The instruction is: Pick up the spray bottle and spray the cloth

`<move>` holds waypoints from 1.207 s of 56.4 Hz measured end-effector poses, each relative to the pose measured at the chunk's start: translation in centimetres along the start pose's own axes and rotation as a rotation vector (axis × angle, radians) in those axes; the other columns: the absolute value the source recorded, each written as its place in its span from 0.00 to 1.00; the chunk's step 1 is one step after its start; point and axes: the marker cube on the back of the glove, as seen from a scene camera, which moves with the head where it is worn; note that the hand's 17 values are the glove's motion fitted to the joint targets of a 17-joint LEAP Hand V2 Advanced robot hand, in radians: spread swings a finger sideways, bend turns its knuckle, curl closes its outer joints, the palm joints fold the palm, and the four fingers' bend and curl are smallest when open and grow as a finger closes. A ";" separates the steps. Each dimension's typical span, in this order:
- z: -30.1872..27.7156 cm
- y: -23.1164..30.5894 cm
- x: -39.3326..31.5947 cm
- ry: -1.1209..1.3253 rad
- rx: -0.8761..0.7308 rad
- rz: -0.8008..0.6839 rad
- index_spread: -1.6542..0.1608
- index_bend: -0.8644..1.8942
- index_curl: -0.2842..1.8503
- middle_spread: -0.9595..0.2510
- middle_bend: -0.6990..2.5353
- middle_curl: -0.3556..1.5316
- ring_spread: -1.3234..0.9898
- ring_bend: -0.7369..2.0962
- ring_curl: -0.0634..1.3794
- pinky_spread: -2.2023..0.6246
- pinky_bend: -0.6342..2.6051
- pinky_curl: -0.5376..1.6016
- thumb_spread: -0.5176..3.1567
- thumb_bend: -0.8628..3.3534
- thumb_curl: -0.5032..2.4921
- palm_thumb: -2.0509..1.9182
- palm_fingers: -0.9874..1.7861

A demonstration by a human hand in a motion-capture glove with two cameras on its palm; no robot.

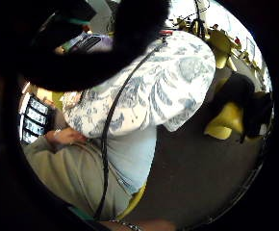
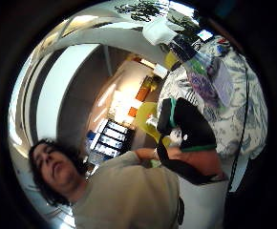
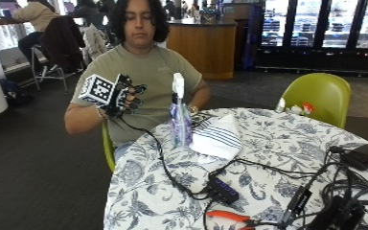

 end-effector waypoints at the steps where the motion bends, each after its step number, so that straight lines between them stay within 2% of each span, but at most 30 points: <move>1: 0.3 1.5 -0.1 -0.026 -0.001 -0.001 0.73 0.36 0.29 0.86 0.30 0.43 0.58 0.42 0.32 0.84 0.33 0.43 0.50 0.20 0.34 0.67 0.48; 10: -0.6 5.8 1.8 -0.004 0.090 -0.005 0.72 0.36 0.28 0.87 0.28 0.41 0.59 0.41 0.30 0.85 0.32 0.42 0.48 0.20 0.33 0.67 0.48; 15: -1.1 7.9 2.2 0.038 0.058 0.041 0.72 0.36 0.27 0.87 0.29 0.41 0.59 0.41 0.30 0.85 0.31 0.42 0.47 0.20 0.33 0.67 0.48; 29: -3.0 11.3 2.5 0.250 0.027 0.024 0.72 0.36 0.26 0.86 0.29 0.40 0.58 0.39 0.28 0.86 0.29 0.41 0.46 0.20 0.32 0.67 0.48; 34: -3.3 11.6 2.2 0.285 0.089 0.134 0.72 0.36 0.26 0.85 0.28 0.39 0.58 0.39 0.28 0.86 0.28 0.41 0.45 0.20 0.32 0.67 0.49; 38: -3.8 12.2 2.5 0.308 0.030 0.060 0.71 0.36 0.26 0.85 0.28 0.39 0.58 0.39 0.28 0.86 0.28 0.41 0.45 0.20 0.32 0.67 0.49; 45: -4.0 11.7 2.7 0.296 0.019 0.042 0.71 0.36 0.26 0.84 0.28 0.39 0.57 0.39 0.28 0.86 0.28 0.41 0.45 0.20 0.31 0.67 0.49; 52: -2.5 10.2 1.7 0.166 0.011 0.067 0.71 0.36 0.26 0.84 0.28 0.38 0.57 0.38 0.27 0.86 0.28 0.41 0.45 0.20 0.31 0.67 0.50; 68: 3.6 1.9 -0.8 -0.057 0.120 0.036 0.73 0.36 0.25 0.85 0.28 0.38 0.58 0.39 0.28 0.86 0.28 0.41 0.45 0.20 0.31 0.68 0.52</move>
